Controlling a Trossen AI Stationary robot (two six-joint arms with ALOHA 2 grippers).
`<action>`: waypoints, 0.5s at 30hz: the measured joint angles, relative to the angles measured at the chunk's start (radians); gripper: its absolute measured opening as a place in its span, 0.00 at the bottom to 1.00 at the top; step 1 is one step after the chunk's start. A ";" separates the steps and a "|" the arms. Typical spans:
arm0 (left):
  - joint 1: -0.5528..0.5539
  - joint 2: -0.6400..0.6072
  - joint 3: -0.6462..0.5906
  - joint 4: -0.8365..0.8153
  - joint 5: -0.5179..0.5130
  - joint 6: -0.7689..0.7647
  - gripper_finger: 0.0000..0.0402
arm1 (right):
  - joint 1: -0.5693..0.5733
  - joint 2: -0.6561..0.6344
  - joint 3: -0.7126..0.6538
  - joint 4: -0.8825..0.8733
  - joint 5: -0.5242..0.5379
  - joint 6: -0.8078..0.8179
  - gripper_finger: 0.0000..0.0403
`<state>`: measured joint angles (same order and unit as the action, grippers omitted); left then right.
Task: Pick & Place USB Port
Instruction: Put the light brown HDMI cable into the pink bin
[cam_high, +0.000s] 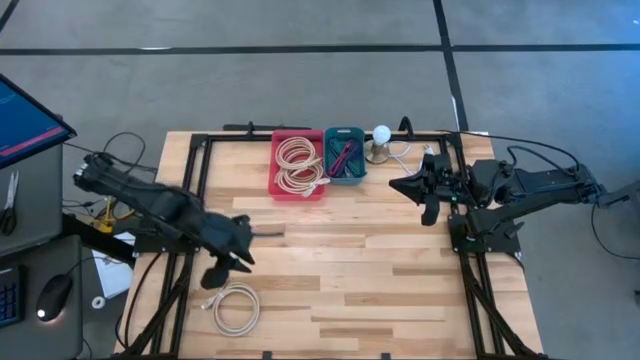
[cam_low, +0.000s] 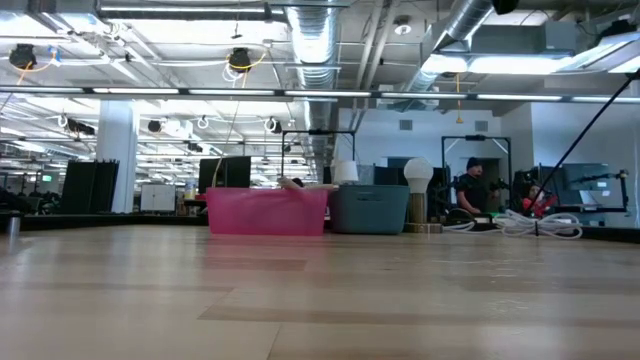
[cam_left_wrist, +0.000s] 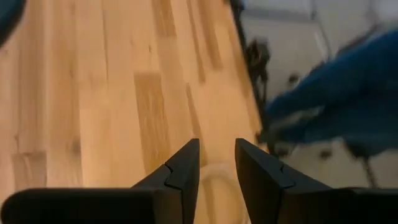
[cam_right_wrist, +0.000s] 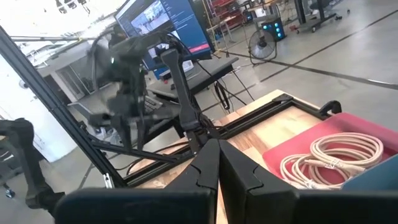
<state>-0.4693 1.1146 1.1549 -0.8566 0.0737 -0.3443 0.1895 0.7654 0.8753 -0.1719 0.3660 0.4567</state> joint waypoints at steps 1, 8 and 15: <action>-0.009 0.023 0.000 -0.014 0.000 0.020 0.25 | 0.000 0.000 0.000 0.000 0.000 0.002 0.00; -0.035 0.105 0.000 -0.045 0.044 0.053 0.25 | -0.003 0.000 0.000 -0.013 0.000 0.013 0.00; -0.036 0.098 0.000 -0.122 0.031 0.048 0.25 | -0.048 0.000 0.000 -0.058 0.000 0.007 0.00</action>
<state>-0.5056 1.2125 1.1549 -0.9787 0.1051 -0.2959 0.1415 0.7655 0.8753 -0.2301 0.3664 0.4641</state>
